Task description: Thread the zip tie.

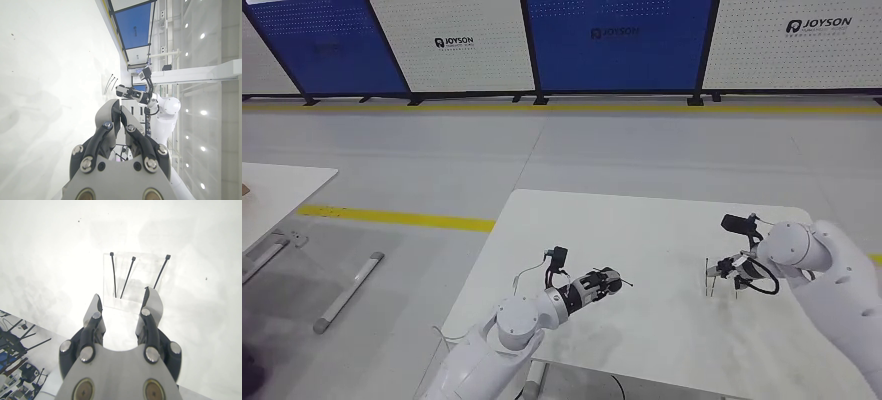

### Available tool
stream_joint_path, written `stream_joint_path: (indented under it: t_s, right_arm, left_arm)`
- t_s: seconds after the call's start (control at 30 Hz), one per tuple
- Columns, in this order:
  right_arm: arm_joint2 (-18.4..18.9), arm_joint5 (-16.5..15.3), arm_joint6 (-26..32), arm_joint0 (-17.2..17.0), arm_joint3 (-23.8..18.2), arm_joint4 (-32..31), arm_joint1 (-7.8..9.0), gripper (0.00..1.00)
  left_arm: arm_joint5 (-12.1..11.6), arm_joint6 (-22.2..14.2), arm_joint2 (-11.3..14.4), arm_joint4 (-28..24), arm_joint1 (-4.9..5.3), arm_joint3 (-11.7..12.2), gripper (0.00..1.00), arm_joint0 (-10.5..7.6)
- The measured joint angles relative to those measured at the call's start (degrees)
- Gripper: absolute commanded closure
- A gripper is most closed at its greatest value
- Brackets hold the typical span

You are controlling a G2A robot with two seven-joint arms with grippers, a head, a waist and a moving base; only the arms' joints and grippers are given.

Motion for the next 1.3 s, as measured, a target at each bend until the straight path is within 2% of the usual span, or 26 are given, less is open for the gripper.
stream_joint_path:
  t_s: [0.3,0.47,0.77,1.03,1.3]
  right_arm:
    - [-1.7,-0.7,-0.3,1.8,5.1,0.7,-1.77,0.53]
    - [-2.4,-0.7,-0.6,2.7,7.5,0.7,-2.68,0.58]
    - [-3.8,-0.7,-0.3,4.3,11.1,0.5,-4.29,0.59]
    - [-5.7,0.2,-0.4,5.9,14.5,-0.2,-6.26,0.68]
    - [-7.0,0.5,-1.0,7.1,17.8,-0.7,-7.98,0.68]
  left_arm:
    - [0.0,0.0,0.0,0.0,0.00,0.0,1.00,0.00]
    - [0.0,0.0,0.0,0.0,0.00,0.0,1.00,0.00]
    - [0.0,0.0,0.0,0.0,0.00,0.0,1.00,0.00]
    - [0.0,0.0,0.0,0.0,0.00,0.0,1.00,0.00]
    - [0.0,0.0,0.0,0.0,0.00,0.0,1.00,0.00]
